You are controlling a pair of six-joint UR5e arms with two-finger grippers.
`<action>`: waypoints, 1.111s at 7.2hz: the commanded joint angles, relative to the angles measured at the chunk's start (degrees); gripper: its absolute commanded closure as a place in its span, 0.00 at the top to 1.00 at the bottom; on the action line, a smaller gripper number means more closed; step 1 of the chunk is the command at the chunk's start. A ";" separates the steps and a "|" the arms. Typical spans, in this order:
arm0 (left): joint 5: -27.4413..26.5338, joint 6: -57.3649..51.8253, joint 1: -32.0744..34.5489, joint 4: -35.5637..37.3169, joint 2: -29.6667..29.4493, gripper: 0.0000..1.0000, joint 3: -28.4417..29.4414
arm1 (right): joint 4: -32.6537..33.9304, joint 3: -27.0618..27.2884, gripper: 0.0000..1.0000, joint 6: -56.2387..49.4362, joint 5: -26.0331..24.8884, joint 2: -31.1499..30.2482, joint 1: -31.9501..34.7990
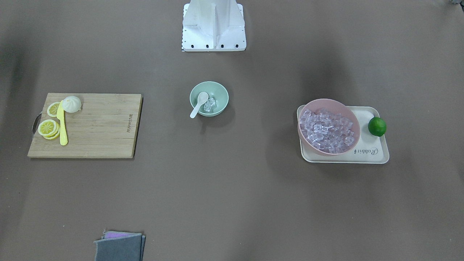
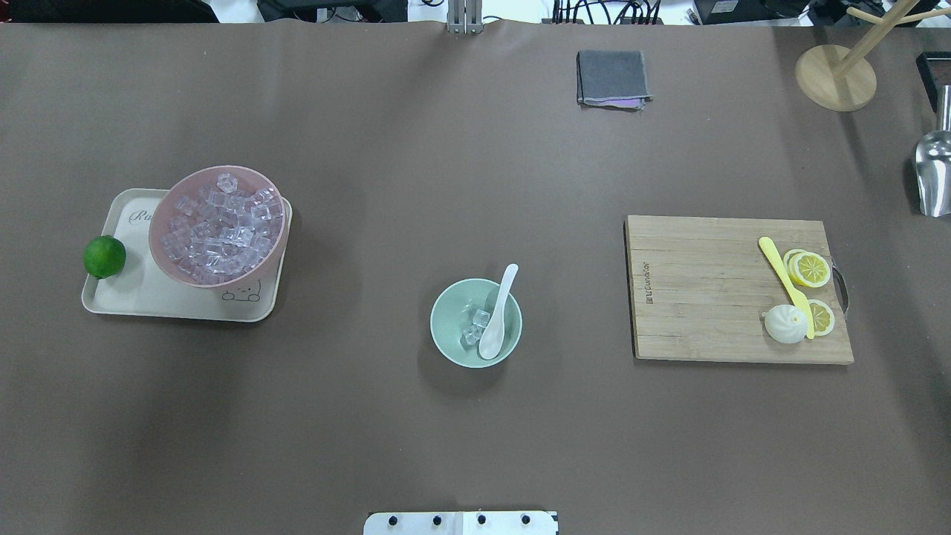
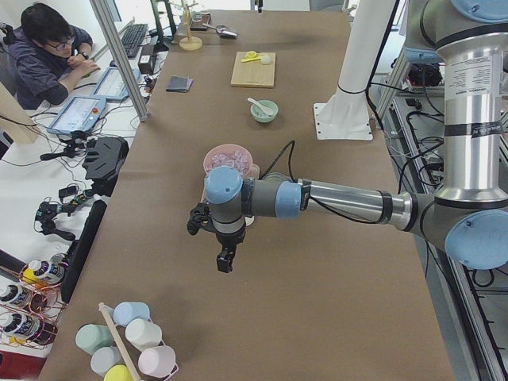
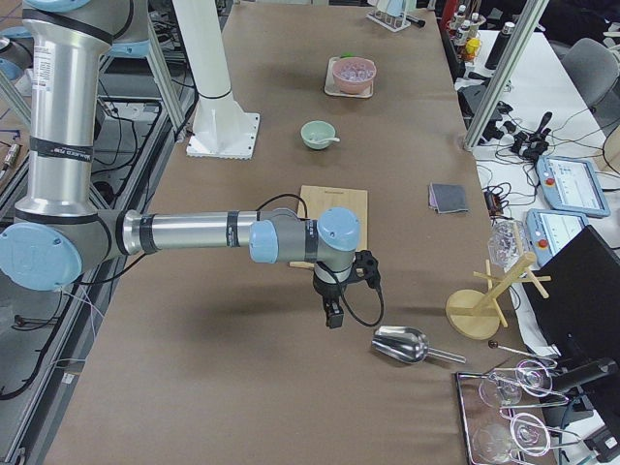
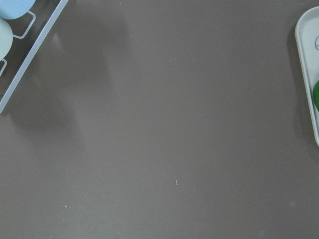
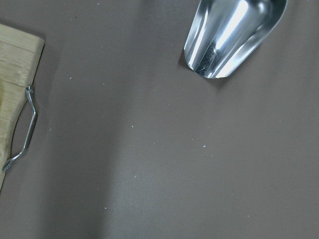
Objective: Put spoon and ice into bowl
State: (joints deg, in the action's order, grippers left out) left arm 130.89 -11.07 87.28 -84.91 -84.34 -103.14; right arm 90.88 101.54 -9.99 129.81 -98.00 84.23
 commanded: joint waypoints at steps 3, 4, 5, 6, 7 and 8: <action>-0.11 -0.09 0.00 0.00 -0.30 0.99 0.57 | 0.00 -0.37 1.00 -0.03 0.18 0.27 -0.21; -0.11 -0.09 0.00 0.00 -0.47 0.99 0.57 | 0.00 -0.37 1.00 -0.03 0.18 0.27 -0.21; -0.11 -0.09 -0.09 0.00 -0.48 0.99 0.57 | 0.00 -0.37 1.00 -0.03 0.18 0.27 -0.21; -0.11 -0.09 0.00 0.00 -0.56 0.99 0.48 | 0.00 -0.37 1.00 0.06 0.18 0.27 -0.21; -0.11 -0.09 0.00 0.00 -0.56 0.99 0.57 | 0.00 -0.37 1.00 -0.03 0.18 0.27 -0.21; -0.11 -0.09 0.00 0.00 -0.56 0.99 0.57 | 0.00 -0.37 1.00 -0.03 0.18 0.27 -0.21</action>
State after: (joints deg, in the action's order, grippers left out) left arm 130.78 -11.16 87.27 -84.90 -84.88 -102.60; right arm 90.88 101.16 -10.00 129.99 -97.73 84.03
